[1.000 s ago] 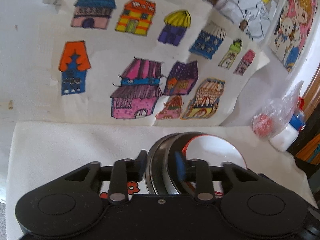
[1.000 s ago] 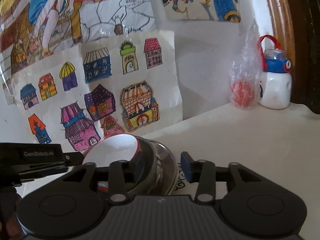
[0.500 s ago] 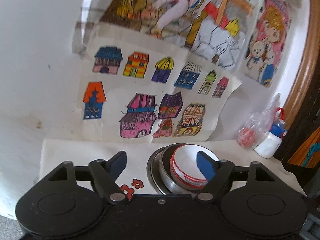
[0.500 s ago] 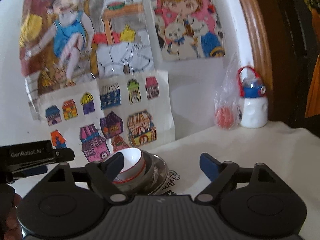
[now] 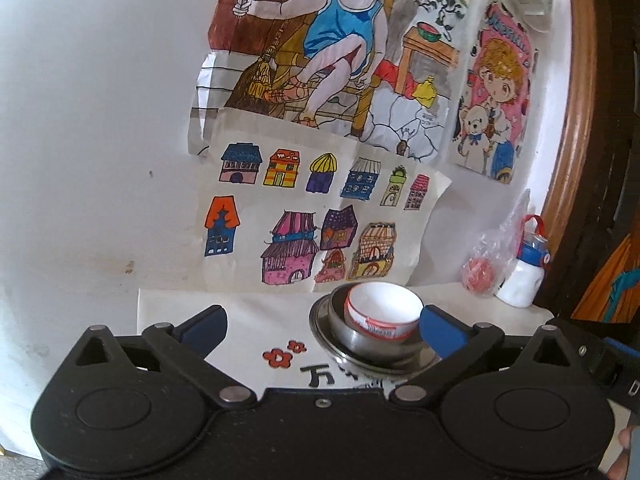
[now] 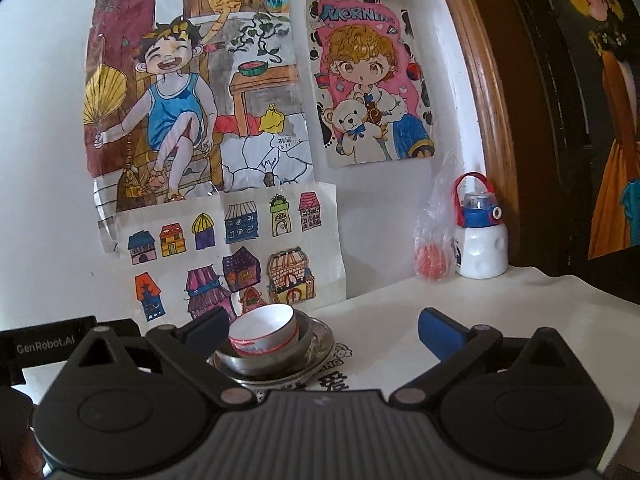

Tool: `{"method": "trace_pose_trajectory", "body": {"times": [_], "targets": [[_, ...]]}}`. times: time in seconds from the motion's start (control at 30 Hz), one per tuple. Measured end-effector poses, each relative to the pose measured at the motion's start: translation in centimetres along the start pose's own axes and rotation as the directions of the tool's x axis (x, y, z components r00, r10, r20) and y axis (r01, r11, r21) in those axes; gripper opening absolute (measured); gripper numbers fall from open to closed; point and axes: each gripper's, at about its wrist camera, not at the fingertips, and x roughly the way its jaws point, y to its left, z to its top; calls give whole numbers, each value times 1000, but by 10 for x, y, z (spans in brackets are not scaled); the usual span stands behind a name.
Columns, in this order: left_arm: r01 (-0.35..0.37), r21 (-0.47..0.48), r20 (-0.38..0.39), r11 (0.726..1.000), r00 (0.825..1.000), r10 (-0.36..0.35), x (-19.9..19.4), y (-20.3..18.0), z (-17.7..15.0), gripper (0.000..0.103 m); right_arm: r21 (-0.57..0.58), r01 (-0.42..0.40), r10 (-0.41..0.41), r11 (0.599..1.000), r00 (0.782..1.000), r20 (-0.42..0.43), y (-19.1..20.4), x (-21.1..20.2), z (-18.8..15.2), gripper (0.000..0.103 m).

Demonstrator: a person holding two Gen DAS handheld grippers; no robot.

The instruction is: Organize plates and bowls

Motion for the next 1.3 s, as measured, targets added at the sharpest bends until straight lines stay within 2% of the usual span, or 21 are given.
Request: {"method": "trace_pose_trajectory", "body": {"times": [0.57, 1.3], "targets": [[-44, 41, 8, 998, 999, 44, -53, 6, -44, 102, -17, 18, -18, 1000, 1000, -17, -3, -44, -42, 103], [-84, 58, -47, 995, 995, 87, -55, 15, -80, 102, -3, 23, -23, 1000, 997, -77, -6, -43, -73, 103]]}}
